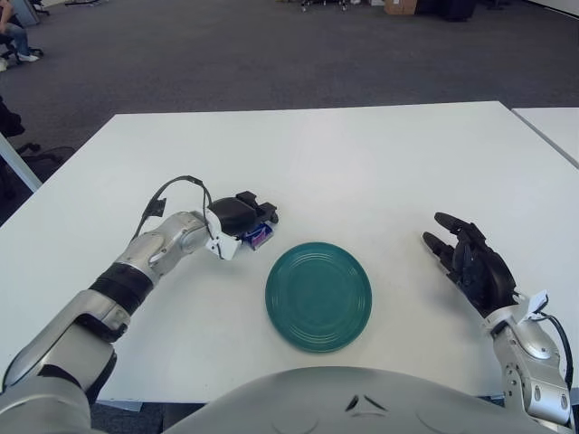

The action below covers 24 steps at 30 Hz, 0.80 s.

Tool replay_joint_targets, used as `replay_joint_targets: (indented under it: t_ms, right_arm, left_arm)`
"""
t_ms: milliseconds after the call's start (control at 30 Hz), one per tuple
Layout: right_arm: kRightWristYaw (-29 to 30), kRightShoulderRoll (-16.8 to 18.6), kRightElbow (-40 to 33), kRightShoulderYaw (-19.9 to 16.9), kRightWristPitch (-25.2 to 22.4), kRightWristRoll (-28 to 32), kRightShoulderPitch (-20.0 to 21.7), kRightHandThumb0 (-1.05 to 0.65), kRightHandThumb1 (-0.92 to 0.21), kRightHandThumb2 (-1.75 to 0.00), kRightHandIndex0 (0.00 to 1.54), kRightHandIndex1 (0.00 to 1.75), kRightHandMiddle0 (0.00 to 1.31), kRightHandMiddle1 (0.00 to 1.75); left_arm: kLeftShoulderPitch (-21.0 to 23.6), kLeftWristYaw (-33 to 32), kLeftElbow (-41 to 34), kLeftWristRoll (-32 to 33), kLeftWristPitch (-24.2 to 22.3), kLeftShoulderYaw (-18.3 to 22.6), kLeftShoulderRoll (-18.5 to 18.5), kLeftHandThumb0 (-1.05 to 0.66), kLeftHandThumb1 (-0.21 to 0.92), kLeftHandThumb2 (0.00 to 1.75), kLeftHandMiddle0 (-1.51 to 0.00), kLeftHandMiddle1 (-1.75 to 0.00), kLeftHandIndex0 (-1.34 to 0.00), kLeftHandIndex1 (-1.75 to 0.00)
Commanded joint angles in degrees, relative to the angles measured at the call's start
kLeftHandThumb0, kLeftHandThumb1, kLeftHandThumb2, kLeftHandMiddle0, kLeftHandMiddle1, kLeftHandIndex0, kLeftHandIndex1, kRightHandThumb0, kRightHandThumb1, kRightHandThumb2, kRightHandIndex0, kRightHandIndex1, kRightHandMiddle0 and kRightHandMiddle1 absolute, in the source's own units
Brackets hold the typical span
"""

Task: Put the gum into the plate.

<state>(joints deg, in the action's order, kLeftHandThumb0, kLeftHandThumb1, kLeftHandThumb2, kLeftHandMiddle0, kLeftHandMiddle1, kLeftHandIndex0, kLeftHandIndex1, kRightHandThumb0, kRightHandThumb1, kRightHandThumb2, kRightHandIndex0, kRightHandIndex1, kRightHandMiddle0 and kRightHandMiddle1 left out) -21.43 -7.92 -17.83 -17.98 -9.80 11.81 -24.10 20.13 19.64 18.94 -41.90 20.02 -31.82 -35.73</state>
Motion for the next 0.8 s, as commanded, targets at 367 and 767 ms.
replay_joint_targets:
  t_ms: [367,767]
  right_arm:
    - [-1.17,-1.57,-1.80,-1.15,-2.32,1.27,-5.59,-0.72,-0.92,-0.87,0.28,0.00,0.00,0.71]
    - [-1.30,-1.55,-2.02,-0.90,-3.33,1.45,-4.65,-0.69,-0.92,-0.87,0.26,0.00,0.00,0.68]
  left_arm:
    - [-5.17,9.06,2.94,5.39,-0.99,-2.67,-1.00,0.18,0.33,1.23,-0.64,-1.63,-0.43,-1.66]
    - [-4.33,7.52,4.69,5.27,0.88,-2.02,-1.21,0.00,0.23,1.32,-0.67,-1.56,-0.60,-1.66]
